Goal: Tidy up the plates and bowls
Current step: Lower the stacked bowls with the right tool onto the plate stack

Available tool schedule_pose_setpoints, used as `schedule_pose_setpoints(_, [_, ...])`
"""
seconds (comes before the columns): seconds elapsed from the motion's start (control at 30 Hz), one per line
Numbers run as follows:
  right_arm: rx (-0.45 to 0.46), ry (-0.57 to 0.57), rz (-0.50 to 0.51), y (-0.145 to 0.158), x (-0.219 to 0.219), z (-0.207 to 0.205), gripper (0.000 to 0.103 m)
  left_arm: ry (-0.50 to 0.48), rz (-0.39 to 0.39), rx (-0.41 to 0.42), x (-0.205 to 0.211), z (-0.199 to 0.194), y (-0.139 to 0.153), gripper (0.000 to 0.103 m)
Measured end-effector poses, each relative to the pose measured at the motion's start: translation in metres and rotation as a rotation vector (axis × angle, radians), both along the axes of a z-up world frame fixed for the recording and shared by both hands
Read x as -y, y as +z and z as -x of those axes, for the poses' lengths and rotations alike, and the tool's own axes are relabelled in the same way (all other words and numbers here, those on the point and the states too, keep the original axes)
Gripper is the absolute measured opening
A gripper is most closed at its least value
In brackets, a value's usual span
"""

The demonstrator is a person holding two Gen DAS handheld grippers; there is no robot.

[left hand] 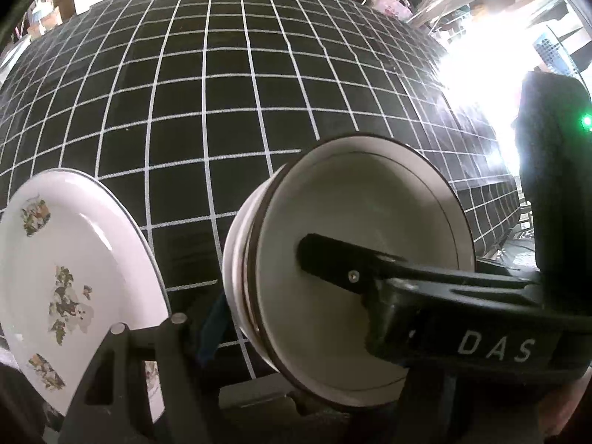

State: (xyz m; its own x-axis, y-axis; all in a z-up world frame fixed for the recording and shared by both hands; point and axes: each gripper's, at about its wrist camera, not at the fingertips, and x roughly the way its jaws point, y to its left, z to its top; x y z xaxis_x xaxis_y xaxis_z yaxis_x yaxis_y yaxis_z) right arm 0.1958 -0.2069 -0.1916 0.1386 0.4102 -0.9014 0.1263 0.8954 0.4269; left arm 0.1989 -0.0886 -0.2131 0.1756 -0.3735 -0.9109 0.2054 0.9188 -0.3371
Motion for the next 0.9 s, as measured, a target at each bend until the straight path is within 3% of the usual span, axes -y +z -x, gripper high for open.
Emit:
schedule_pose_setpoints(0.23, [0.025, 0.009, 0.01, 0.028, -0.013, 0.0, 0.074, 0.017, 0.01, 0.049, -0.004, -0.002, 0.033, 0.069])
schedule_pose_setpoints(0.47, [0.065, 0.073, 0.003, 0.057, -0.051, -0.009, 0.074, 0.083, 0.003, 0.098, -0.039, -0.005, 0.067, 0.069])
schedule_pose_setpoints(0.67, [0.066, 0.163, 0.0, 0.056, -0.106, -0.02, 0.074, 0.165, -0.006, 0.091, -0.099, -0.002, 0.063, 0.069])
schedule_pose_setpoints(0.9, [0.016, 0.244, 0.001, 0.031, -0.165, -0.036, 0.074, 0.237, -0.002, 0.043, -0.15, -0.002, 0.038, 0.069])
